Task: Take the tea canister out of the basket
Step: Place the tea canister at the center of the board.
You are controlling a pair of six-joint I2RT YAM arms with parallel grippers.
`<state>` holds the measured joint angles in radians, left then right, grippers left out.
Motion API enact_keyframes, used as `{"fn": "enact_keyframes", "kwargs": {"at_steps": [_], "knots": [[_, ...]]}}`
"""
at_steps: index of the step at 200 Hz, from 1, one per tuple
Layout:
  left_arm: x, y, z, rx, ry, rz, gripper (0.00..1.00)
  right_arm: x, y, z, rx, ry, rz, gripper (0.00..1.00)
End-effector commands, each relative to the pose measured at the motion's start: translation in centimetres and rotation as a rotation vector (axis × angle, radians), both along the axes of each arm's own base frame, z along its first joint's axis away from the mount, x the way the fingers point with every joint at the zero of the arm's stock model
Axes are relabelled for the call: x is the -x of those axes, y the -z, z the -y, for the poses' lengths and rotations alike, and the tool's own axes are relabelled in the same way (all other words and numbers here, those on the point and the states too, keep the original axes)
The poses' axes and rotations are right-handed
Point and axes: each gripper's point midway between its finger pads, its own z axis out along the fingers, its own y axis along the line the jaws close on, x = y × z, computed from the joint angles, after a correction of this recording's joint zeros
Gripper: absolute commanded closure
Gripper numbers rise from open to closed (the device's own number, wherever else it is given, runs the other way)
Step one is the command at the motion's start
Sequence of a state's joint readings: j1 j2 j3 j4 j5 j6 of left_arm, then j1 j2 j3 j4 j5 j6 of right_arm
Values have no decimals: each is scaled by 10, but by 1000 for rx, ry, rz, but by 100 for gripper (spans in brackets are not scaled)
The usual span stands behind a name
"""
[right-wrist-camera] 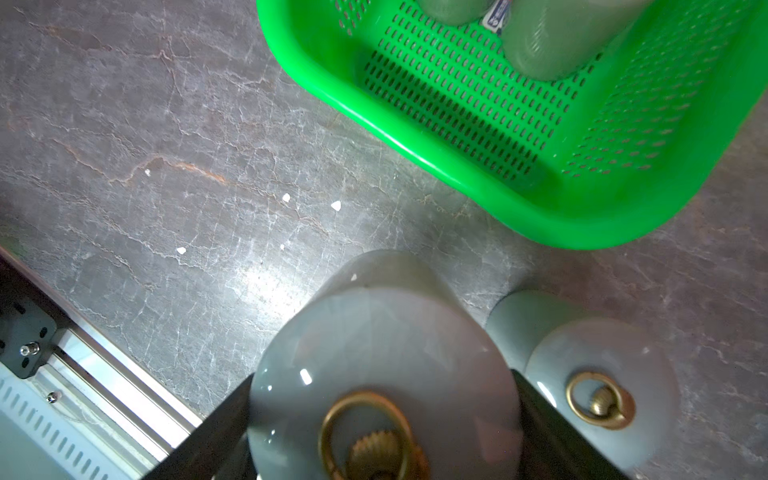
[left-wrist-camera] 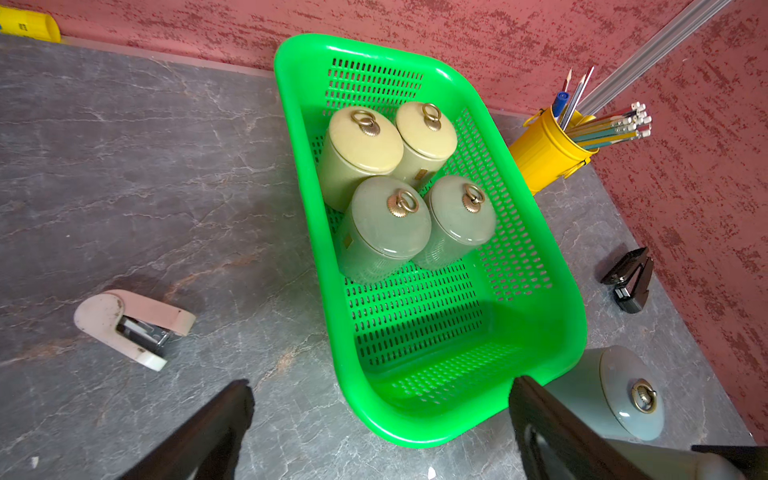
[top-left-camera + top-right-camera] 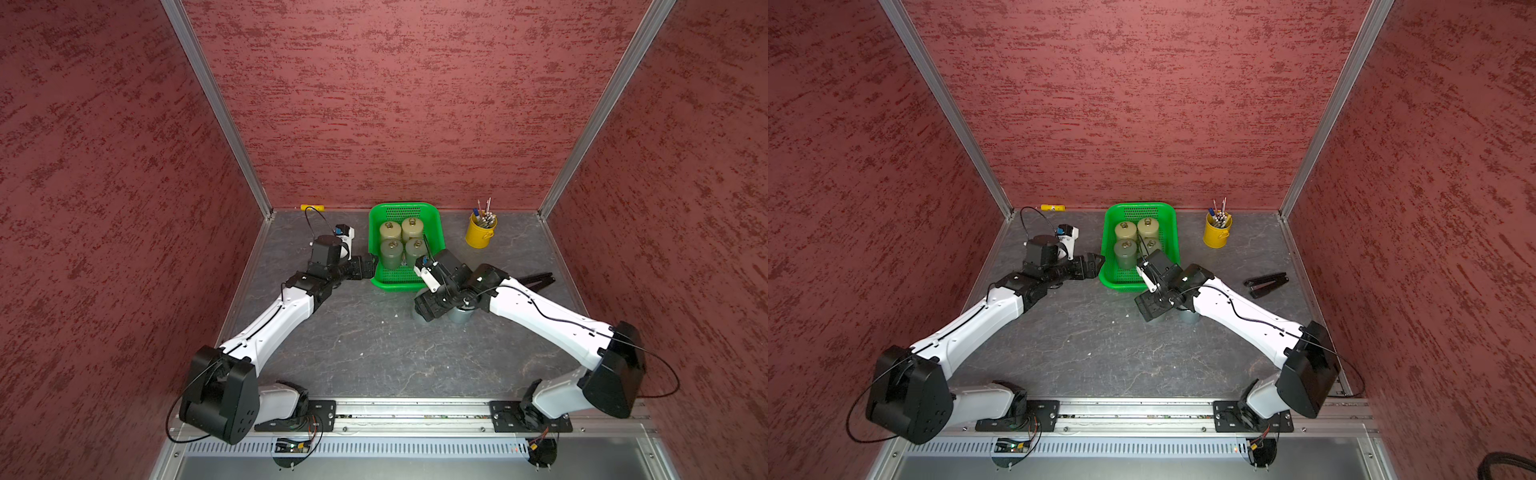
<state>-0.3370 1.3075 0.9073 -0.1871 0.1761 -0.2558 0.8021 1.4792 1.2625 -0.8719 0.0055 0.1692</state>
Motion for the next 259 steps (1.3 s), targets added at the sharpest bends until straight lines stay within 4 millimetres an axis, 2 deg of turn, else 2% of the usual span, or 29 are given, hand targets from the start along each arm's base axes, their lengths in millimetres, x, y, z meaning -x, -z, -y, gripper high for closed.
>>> {"fn": "enact_keyframes", "kwargs": {"at_steps": [1,17,55,128,164,210,259], "knots": [[-4,-10,4,0,5,26,0,-21,-15,-12,-74,47,109,100],[-4,-9,5,-5,7,24,0,-26,1,-14,-62,68,101,100],[-2,-9,3,-19,1,27,0,-35,21,-16,-32,108,94,100],[0,-5,1,-26,-3,22,0,-41,48,-12,35,141,67,100],[0,-5,0,-33,-3,23,0,-41,59,-13,59,138,42,94],[2,-4,-1,-35,-6,22,0,-40,63,-16,49,133,32,79],[0,-5,1,-29,-5,20,0,-38,72,-13,74,134,10,46]]}}
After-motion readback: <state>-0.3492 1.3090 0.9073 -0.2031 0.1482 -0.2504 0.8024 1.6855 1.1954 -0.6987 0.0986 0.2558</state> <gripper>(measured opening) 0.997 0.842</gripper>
